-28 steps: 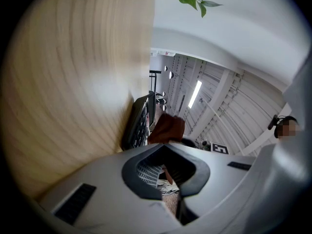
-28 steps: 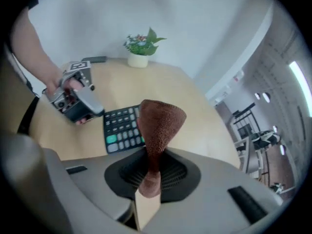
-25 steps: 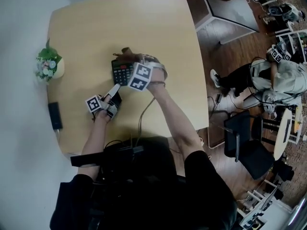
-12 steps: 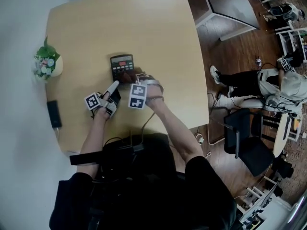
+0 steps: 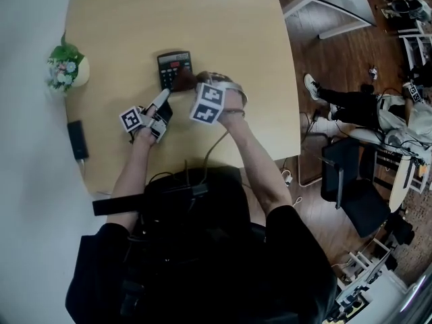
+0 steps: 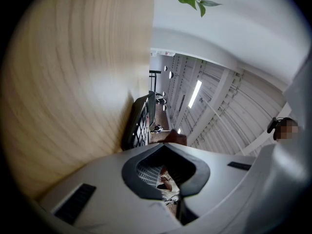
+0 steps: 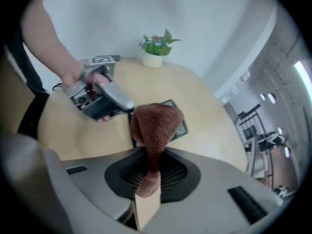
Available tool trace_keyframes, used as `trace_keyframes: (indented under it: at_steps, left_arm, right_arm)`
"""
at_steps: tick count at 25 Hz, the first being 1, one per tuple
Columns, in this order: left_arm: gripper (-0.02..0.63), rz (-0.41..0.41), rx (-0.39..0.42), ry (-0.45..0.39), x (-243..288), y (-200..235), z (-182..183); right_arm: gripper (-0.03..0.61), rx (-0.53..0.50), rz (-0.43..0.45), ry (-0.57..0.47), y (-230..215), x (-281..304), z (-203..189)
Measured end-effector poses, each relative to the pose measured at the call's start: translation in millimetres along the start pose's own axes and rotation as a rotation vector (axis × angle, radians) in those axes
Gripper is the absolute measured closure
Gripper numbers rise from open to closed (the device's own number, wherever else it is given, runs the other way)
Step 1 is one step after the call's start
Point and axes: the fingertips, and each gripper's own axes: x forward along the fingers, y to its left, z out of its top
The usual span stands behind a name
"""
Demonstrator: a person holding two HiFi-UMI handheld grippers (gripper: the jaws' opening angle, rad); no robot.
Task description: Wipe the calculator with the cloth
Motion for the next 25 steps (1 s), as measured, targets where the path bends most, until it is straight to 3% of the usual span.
trace_keyframes:
  at_steps: [2, 4, 9, 15, 17, 20, 25]
  left_arm:
    - [0.604, 0.000, -0.001, -0.002, -1, -1, -1]
    - [0.603, 0.002, 0.001, -0.003, -1, -2, -1]
    - [0.604, -0.004, -0.006, -0.003, 0, -4, -5]
    - [0.603, 0.010, 0.011, 0.003, -2, -2, -4]
    - [0.606, 0.007, 0.021, 0.021, -1, -2, -7]
    - [0.606, 0.013, 0.067, 0.063, 3, -5, -16]
    - [0.606, 0.014, 0.087, 0.084, 16, -1, -18]
  right_arm:
    - [0.525, -0.012, -0.165, -0.016, -44, -3, 16]
    - [0.525, -0.054, -0.235, -0.020, -60, 8, 29]
    - [0.525, -0.184, -0.065, 0.051, 9, 44, 19]
    - [0.525, -0.140, 0.119, 0.066, 95, 35, -15]
    - [0.525, -0.048, 0.192, 0.044, 109, 27, -25]
    - [0.525, 0.213, 0.269, -0.044, 94, 10, -32]
    - [0.525, 0.754, 0.175, -0.262, -21, -2, -30]
